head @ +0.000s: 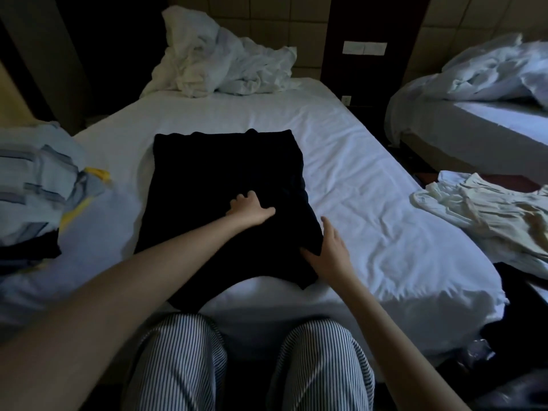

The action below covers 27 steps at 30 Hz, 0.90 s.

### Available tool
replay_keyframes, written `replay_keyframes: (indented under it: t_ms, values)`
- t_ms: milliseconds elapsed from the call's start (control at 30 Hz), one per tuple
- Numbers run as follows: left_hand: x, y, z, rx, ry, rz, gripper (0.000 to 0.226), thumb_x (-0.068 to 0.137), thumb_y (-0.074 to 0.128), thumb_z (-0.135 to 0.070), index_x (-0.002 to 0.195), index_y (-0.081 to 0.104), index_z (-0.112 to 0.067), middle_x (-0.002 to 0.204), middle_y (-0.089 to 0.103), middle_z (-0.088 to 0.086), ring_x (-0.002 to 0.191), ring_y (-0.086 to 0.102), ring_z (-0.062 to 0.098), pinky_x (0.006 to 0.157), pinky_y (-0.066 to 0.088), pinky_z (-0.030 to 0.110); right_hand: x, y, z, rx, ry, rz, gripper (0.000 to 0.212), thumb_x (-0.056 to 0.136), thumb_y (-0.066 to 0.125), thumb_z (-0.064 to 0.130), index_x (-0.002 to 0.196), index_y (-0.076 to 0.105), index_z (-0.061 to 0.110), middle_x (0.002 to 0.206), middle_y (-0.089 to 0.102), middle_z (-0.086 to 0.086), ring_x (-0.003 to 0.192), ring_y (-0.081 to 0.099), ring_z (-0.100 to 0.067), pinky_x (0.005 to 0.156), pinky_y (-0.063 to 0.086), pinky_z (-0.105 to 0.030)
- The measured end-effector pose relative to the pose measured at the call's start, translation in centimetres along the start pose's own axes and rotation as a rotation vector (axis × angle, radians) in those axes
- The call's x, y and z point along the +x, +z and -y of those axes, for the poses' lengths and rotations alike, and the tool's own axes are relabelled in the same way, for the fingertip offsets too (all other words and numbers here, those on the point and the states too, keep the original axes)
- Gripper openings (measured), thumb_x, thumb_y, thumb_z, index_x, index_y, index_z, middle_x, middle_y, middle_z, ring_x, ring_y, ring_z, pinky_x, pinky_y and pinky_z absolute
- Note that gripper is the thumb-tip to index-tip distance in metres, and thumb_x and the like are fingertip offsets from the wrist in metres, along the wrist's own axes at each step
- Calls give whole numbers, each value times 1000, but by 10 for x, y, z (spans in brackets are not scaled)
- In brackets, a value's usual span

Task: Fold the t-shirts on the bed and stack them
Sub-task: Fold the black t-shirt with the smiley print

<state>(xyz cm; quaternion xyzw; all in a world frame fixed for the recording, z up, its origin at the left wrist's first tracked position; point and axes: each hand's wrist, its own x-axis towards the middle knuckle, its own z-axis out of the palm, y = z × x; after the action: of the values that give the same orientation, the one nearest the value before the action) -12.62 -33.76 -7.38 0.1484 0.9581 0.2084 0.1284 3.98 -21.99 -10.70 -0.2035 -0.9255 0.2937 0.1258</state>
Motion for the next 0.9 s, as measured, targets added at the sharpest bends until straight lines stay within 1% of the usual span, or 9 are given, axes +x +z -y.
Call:
replay_keyframes:
  t_ms: [100,167,233,367,467,633,700,800,900]
  values:
    - [3,8,6,-94,92,-80,19,97,47,-32,102,50,-13,108,53,10,95,54,25,76,48,35,-8,4,-5,48,53,-106,56,86,55,14,139,37,13,132,49,-11,120,46,-30,95,36,-34]
    - [5,5,13,-212,183,-161,17,101,41,-26,90,45,-14,91,52,7,69,48,18,57,37,29,-13,2,-7,134,38,-120,49,83,52,2,130,49,14,122,54,-11,103,56,-27,80,42,-28]
    - [1,0,19,-194,239,-166,20,101,38,-31,94,42,-14,85,49,4,63,46,16,52,33,28,-15,-1,-12,196,28,-123,50,79,51,-7,125,54,14,114,55,-10,91,58,-24,75,40,-23]
    - [-2,4,19,107,185,-107,37,91,53,-50,105,43,-17,91,51,-2,83,57,20,63,42,30,-26,-2,-20,158,-33,-115,53,78,51,-11,126,54,11,107,47,-7,90,57,-26,75,39,-20]
    - [5,2,12,-55,202,-60,15,95,53,-31,90,50,-17,84,55,1,72,54,18,61,41,28,-31,-5,-24,78,-142,-26,56,81,51,-9,135,47,7,121,45,-14,99,54,-25,83,37,-17]
    - [5,-11,12,-332,209,-102,14,102,35,-17,88,36,-14,74,41,0,58,38,15,54,30,31,-28,-23,-33,-48,-322,134,58,86,42,-13,141,35,3,127,37,-19,87,45,-17,79,28,-10]
    - [8,-24,27,-257,249,-77,12,101,37,-18,91,39,-13,78,46,4,63,43,18,57,34,32,-27,-24,-34,-118,-355,229,59,89,37,-12,144,30,8,128,32,-12,78,46,-18,74,32,-14]
    - [13,-35,53,-246,238,59,8,97,50,-15,105,51,-13,104,58,8,90,55,19,75,43,29,-23,-22,-30,-190,-367,383,64,90,32,-9,148,22,16,123,21,1,70,40,-11,73,37,-19]
    - [15,-36,54,-329,160,125,34,91,61,-24,121,53,-11,114,56,6,102,54,17,86,42,26,-19,-24,-24,-236,-364,374,62,85,35,9,145,30,24,141,22,-5,104,42,-20,97,31,-25]
